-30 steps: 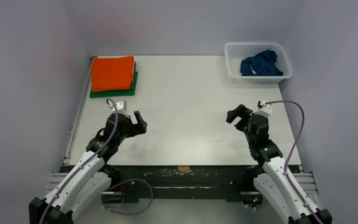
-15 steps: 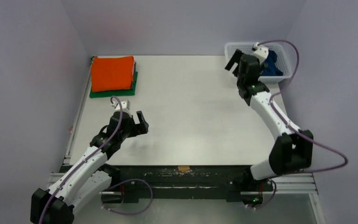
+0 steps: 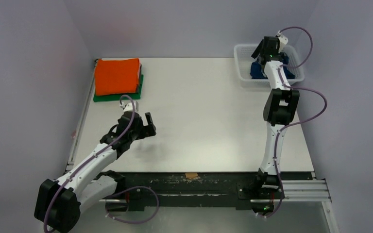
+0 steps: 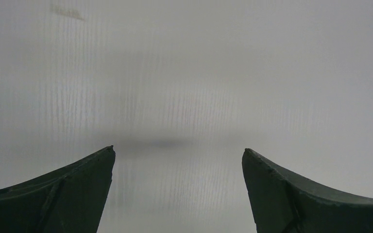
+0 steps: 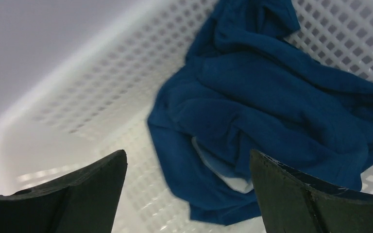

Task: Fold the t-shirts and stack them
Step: Grab crumpled tshirt from bin with the right arm, then move the tshirt to the center of the board, then flatten out the tshirt

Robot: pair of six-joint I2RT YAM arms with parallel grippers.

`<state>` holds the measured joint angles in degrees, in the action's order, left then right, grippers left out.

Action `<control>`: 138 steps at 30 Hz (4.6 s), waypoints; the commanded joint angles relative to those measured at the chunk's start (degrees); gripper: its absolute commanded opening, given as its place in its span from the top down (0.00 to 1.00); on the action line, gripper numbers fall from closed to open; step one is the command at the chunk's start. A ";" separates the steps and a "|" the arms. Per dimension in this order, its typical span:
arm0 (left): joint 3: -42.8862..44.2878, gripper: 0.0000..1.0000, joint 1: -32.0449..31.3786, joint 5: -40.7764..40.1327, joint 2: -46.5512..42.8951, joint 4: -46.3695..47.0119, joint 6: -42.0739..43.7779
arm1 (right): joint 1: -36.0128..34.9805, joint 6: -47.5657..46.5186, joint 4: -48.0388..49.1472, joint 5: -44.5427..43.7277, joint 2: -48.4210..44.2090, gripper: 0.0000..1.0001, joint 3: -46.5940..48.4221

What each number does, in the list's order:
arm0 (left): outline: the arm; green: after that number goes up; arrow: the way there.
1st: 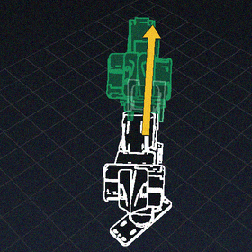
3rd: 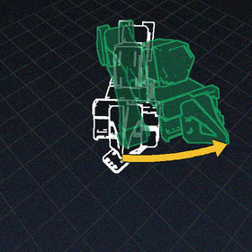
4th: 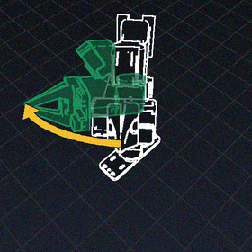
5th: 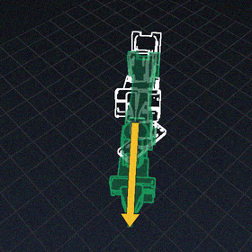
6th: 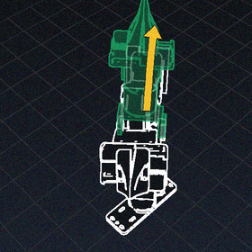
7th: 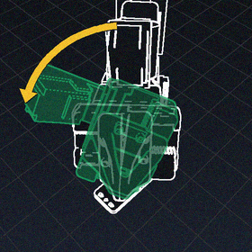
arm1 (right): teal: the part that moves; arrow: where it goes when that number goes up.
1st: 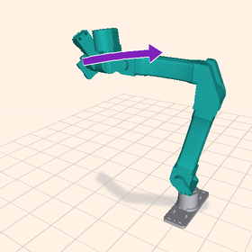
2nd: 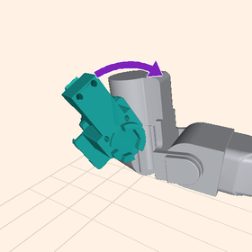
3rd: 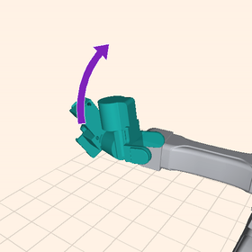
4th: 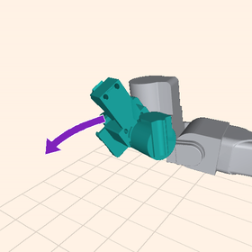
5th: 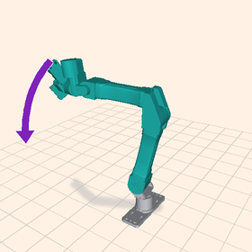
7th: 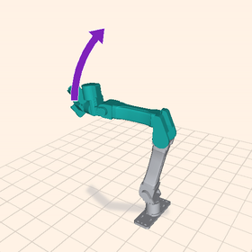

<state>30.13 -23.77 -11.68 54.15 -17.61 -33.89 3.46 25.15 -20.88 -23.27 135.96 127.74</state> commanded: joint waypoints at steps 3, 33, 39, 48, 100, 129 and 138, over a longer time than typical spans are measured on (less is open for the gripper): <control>2.46 0.00 -0.05 -0.91 1.75 3.47 0.00 | 3.81 1.21 -3.11 5.27 7.01 0.07 3.12; 0.52 0.00 -0.05 5.21 -6.22 3.41 -2.31 | -4.84 -1.15 3.51 22.90 -19.58 1.00 7.07; -1.41 0.00 -0.05 7.26 -14.49 0.70 -4.08 | -16.98 -2.52 3.94 37.02 -31.82 1.00 3.63; -2.97 0.00 -0.03 5.85 -28.74 -11.66 -9.08 | -25.96 0.92 11.89 45.19 -44.32 1.00 -12.03; -4.08 1.00 -10.97 9.41 15.39 8.16 -13.90 | -52.10 19.74 -12.89 14.07 -80.14 0.34 -98.24; -9.97 1.00 -11.01 3.81 -1.02 0.39 -14.77 | -63.67 36.77 -18.67 -7.66 -62.00 0.80 -84.84; -7.33 1.00 -10.97 -2.10 -4.19 -5.88 -15.19 | -61.93 36.33 -21.92 -10.85 -73.24 1.00 -89.47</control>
<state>20.67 -34.65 -9.61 51.90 -20.32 -48.75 -59.90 60.47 -40.07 -30.20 65.67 40.12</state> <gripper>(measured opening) 0.024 0.008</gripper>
